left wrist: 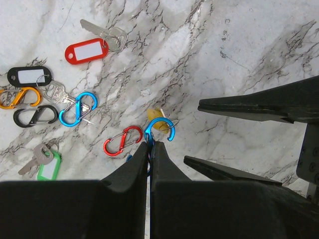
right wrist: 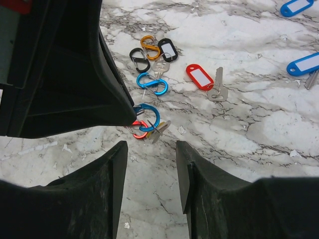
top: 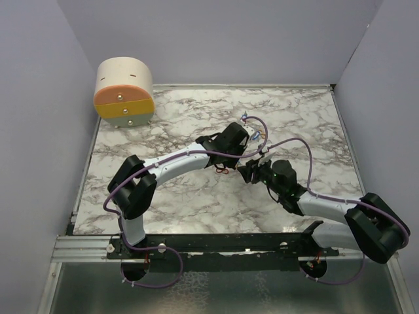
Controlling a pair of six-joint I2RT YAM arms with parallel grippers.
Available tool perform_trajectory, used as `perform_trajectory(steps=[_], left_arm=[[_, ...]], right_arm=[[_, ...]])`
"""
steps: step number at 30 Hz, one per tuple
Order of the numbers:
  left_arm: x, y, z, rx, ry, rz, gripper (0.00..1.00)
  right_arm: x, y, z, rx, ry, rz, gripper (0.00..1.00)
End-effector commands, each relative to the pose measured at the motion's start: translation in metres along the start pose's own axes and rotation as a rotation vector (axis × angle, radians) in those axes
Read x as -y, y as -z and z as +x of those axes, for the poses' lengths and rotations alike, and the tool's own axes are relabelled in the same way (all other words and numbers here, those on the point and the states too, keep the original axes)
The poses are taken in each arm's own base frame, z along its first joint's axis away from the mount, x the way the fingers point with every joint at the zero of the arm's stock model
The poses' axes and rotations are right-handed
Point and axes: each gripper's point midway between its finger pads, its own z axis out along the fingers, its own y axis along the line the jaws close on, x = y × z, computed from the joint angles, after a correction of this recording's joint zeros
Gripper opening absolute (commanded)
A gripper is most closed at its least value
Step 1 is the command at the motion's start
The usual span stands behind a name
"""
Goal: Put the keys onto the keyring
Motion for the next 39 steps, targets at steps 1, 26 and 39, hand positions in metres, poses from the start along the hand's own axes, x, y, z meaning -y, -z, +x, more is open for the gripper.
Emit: perform_trajectory(steps=[1, 26, 39], left_arm=[[0.008, 0.012, -0.008, 0.036, -0.006, 0.043, 0.0], [0.012, 0.02, -0.01, 0.055, -0.003, 0.065, 0.0], [0.017, 0.014, 0.005, 0.019, -0.013, 0.076, 0.0]], right_arm=[[-0.006, -0.007, -0.016, 0.046, 0.019, -0.025, 0.43], [-0.001, -0.01, -0.013, 0.038, 0.027, -0.002, 0.32], [0.003, -0.008, -0.019, 0.061, 0.023, 0.026, 0.28]])
